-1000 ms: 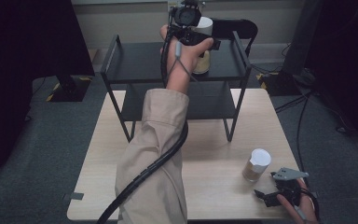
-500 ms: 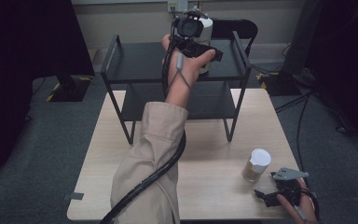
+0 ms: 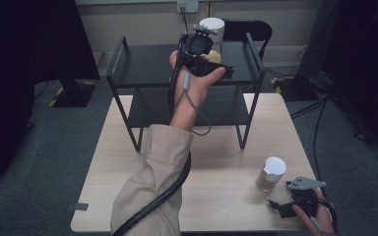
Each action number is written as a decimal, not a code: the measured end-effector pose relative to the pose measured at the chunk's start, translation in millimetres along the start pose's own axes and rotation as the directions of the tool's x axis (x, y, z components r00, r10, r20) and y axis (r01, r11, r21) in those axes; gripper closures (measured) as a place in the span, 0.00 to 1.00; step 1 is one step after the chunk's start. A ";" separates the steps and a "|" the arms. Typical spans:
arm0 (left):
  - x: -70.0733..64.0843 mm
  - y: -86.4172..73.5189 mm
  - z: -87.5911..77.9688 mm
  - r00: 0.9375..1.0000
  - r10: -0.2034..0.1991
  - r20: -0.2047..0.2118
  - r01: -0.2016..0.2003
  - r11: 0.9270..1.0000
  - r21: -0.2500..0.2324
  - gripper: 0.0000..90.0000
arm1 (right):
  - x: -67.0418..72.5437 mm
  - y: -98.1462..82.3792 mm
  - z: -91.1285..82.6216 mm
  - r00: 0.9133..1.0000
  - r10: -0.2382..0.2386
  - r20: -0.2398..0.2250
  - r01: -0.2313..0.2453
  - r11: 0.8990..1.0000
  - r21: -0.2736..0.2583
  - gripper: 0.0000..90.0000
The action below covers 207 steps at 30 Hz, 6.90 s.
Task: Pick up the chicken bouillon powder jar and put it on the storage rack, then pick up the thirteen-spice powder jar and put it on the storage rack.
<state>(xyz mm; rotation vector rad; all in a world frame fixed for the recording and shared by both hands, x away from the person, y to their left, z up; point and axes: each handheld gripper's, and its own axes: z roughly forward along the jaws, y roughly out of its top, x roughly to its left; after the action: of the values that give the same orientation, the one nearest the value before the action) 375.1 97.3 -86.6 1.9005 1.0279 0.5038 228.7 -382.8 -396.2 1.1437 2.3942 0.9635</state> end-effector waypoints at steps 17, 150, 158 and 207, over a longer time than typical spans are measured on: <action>3.9 -43.8 -5.1 0.993 0.028 0.114 -0.024 0.999 -0.043 0.05 | 0.3 0.0 0.1 1.000 0.003 0.001 -0.003 1.000 0.000 0.00; 15.9 -332.3 67.5 0.999 0.002 -0.047 0.010 0.970 0.241 0.00 | 1.4 -0.1 0.2 1.000 0.007 0.004 -0.007 1.000 -0.001 0.00; 15.7 -332.5 67.5 0.999 -0.001 -0.047 0.012 0.971 0.241 0.00 | 3.5 1.0 1.4 1.000 0.013 0.013 -0.013 1.000 -0.001 0.00; 15.7 -332.6 67.5 0.999 -0.001 -0.047 0.012 0.971 0.240 0.00 | 1.5 1.0 0.8 1.000 0.000 -0.003 0.000 1.000 0.000 0.00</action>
<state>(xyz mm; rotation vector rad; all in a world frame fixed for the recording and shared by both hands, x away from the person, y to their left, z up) 278.7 161.7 -405.9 2.1056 1.1692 0.4370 228.8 -380.8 -396.1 1.1437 2.3966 0.9662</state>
